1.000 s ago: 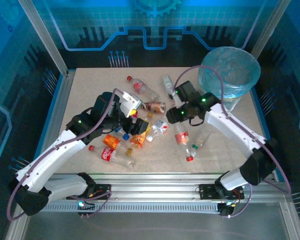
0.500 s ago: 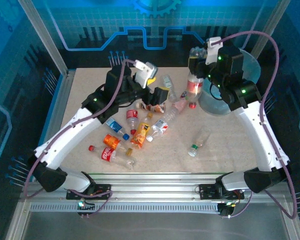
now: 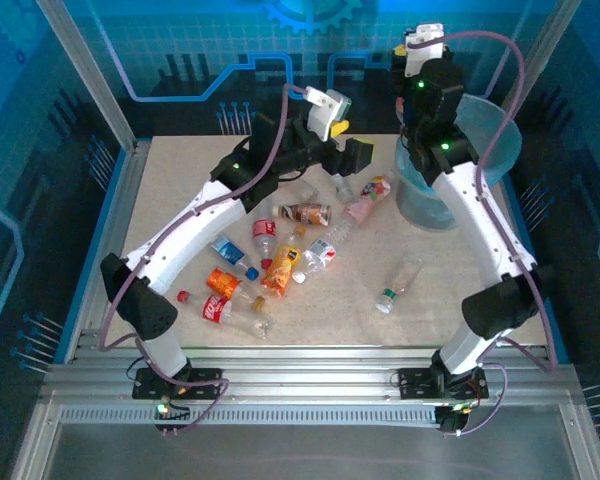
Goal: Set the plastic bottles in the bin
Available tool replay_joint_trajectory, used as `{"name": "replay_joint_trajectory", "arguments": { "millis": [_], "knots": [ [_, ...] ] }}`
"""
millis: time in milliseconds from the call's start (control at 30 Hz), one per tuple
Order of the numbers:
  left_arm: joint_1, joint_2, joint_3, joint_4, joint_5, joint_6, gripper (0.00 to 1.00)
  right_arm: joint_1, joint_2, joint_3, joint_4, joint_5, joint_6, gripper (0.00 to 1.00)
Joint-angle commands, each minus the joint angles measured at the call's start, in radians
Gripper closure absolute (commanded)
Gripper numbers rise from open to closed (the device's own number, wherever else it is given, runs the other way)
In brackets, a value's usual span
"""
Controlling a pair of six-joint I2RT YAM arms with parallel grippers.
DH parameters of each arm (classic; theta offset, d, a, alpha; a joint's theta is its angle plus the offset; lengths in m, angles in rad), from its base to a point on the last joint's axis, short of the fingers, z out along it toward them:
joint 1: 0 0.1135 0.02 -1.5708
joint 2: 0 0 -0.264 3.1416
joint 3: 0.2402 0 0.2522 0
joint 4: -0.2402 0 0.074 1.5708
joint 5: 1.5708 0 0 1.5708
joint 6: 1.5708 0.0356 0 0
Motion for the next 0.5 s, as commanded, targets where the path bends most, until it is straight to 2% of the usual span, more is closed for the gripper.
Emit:
{"name": "replay_joint_trajectory", "arguments": {
  "millis": [0,133,300,467],
  "knots": [
    [-0.008,0.02,0.047,0.019,0.03,0.011,0.13,0.002,0.045,0.063,0.177,0.138,-0.128,0.73],
    [-0.009,0.032,0.042,0.019,0.031,0.019,0.12,0.001,0.102,0.094,0.222,0.161,-0.162,0.74],
    [-0.007,0.036,0.017,0.021,0.028,0.021,0.11,0.001,0.189,0.195,0.188,0.185,-0.182,0.73],
    [-0.003,0.032,-0.012,0.035,0.026,0.016,0.11,-0.004,0.186,0.14,0.178,0.226,-0.153,0.71]
  ]
}}
